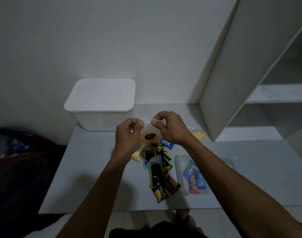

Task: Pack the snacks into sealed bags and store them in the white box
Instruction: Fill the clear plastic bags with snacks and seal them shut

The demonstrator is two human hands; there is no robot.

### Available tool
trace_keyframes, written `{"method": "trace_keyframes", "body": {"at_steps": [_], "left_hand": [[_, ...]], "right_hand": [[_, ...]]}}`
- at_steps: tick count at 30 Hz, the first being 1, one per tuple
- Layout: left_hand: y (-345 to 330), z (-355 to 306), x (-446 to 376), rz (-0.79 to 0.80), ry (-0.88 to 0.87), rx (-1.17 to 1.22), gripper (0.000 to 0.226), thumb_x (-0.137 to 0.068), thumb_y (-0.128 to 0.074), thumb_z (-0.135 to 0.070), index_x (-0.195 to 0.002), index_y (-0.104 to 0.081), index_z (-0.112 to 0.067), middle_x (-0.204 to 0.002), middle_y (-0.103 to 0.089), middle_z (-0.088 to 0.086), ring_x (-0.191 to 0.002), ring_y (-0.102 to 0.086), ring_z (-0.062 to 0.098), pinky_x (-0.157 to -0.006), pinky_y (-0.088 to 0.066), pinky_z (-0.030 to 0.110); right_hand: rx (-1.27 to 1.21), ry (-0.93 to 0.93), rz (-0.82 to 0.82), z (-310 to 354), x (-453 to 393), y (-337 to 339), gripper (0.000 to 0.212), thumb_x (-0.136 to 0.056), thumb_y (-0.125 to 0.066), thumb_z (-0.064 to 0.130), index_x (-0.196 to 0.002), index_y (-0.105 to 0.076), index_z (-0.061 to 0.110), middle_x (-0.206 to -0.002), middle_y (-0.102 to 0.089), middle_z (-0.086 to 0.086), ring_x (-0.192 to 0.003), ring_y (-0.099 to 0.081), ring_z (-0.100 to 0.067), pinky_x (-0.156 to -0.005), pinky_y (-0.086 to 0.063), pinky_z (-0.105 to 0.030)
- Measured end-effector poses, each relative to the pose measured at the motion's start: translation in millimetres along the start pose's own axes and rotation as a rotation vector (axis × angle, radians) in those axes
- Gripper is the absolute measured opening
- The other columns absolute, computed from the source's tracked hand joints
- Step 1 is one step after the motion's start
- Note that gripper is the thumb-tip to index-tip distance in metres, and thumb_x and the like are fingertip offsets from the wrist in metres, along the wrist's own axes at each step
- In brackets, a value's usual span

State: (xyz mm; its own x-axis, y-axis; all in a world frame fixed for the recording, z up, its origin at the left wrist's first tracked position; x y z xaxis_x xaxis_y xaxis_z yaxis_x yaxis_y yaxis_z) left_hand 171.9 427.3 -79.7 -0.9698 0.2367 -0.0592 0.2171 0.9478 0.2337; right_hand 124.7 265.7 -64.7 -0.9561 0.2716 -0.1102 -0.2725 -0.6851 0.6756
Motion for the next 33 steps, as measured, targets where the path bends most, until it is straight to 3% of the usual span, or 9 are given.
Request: {"method": "trace_keyframes", "body": {"at_steps": [5, 8, 14, 20, 25, 29, 33], "left_hand": [[-15.3, -8.6, -3.3, 0.055, -0.028, 0.006, 0.008, -0.091, -0.066, -0.02, -0.086, -0.072, -0.017, -0.084, -0.07, -0.003, -0.083, -0.063, 0.012, -0.076, -0.051, 0.027], [-17.1, -8.5, -5.8, 0.022, -0.018, 0.001, 0.01, -0.091, -0.066, -0.02, -0.083, -0.072, -0.017, -0.083, -0.071, -0.002, -0.083, -0.065, 0.013, -0.076, -0.052, 0.029], [-16.4, -10.2, -6.9, 0.025, -0.035, 0.033, 0.011, -0.09, -0.068, -0.02, -0.08, -0.071, -0.021, -0.082, -0.071, -0.002, -0.083, -0.065, 0.015, -0.081, -0.054, 0.035], [-10.0, -11.1, -5.5, 0.059, -0.029, 0.082, 0.011, -0.089, -0.069, -0.018, -0.079, -0.07, -0.022, -0.083, -0.071, 0.002, -0.084, -0.065, 0.015, -0.08, -0.054, 0.034], [-8.0, -7.3, -3.8, 0.03, -0.017, 0.08, 0.013, -0.088, -0.069, -0.019, -0.076, -0.069, -0.024, -0.081, -0.07, -0.001, -0.084, -0.065, 0.016, -0.083, -0.054, 0.039], [-4.3, -7.4, -3.3, 0.011, -0.016, 0.097, 0.015, -0.089, -0.069, -0.018, -0.076, -0.069, -0.025, -0.082, -0.071, 0.0, -0.087, -0.066, 0.018, -0.087, -0.055, 0.04], [-2.2, -7.6, -4.3, 0.019, -0.022, 0.103, 0.015, -0.089, -0.069, -0.017, -0.076, -0.069, -0.025, -0.081, -0.071, -0.001, -0.085, -0.066, 0.017, -0.089, -0.055, 0.041]], "right_hand": [[-0.027, 0.005, -0.002, 1.6, 5.2, 13.3, 0.013, -0.094, -0.065, 0.03, -0.089, -0.069, 0.019, -0.089, -0.068, 0.008, -0.087, -0.06, -0.009, -0.073, -0.04, -0.024], [-0.117, -0.027, 0.011, 0.0, 8.0, 20.0, 0.013, -0.093, -0.066, 0.03, -0.091, -0.071, 0.018, -0.089, -0.068, 0.01, -0.084, -0.061, -0.006, -0.073, -0.044, -0.023], [-0.104, -0.065, -0.025, -0.7, 8.8, 24.5, 0.012, -0.093, -0.067, 0.027, -0.082, -0.066, 0.022, -0.082, -0.066, 0.009, -0.064, -0.052, 0.004, -0.065, -0.04, -0.022], [-0.129, -0.054, -0.031, -1.4, 13.7, 25.4, 0.008, -0.091, -0.069, 0.03, -0.086, -0.069, 0.023, -0.09, -0.07, 0.01, -0.083, -0.06, -0.002, -0.07, -0.04, -0.019], [-0.136, -0.114, -0.093, -6.3, 19.7, 26.5, 0.014, -0.09, -0.07, 0.03, -0.088, -0.072, 0.017, -0.092, -0.071, 0.004, -0.062, -0.053, 0.004, -0.059, -0.038, -0.015], [-0.228, -0.147, -0.108, -5.8, 22.2, 26.8, 0.009, -0.086, -0.074, 0.03, -0.081, -0.071, 0.024, -0.092, -0.073, 0.006, -0.086, -0.065, -0.006, -0.073, -0.046, -0.016], [-0.227, -0.17, -0.126, -8.0, 22.2, 29.6, 0.011, -0.082, -0.077, 0.031, -0.075, -0.071, 0.027, -0.087, -0.074, 0.009, -0.086, -0.068, -0.01, -0.079, -0.053, -0.029]]}}
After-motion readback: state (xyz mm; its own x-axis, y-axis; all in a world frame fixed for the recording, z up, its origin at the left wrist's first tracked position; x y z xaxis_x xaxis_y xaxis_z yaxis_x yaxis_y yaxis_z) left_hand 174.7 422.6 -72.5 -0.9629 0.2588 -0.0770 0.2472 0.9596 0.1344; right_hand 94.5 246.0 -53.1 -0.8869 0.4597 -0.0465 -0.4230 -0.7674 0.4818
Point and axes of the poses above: each hand's wrist, its own x-axis away from the middle knuckle, its own y-axis out of the back of the hand, z = x × y, the point moved 4 cm from there along -x, towards the middle knuckle
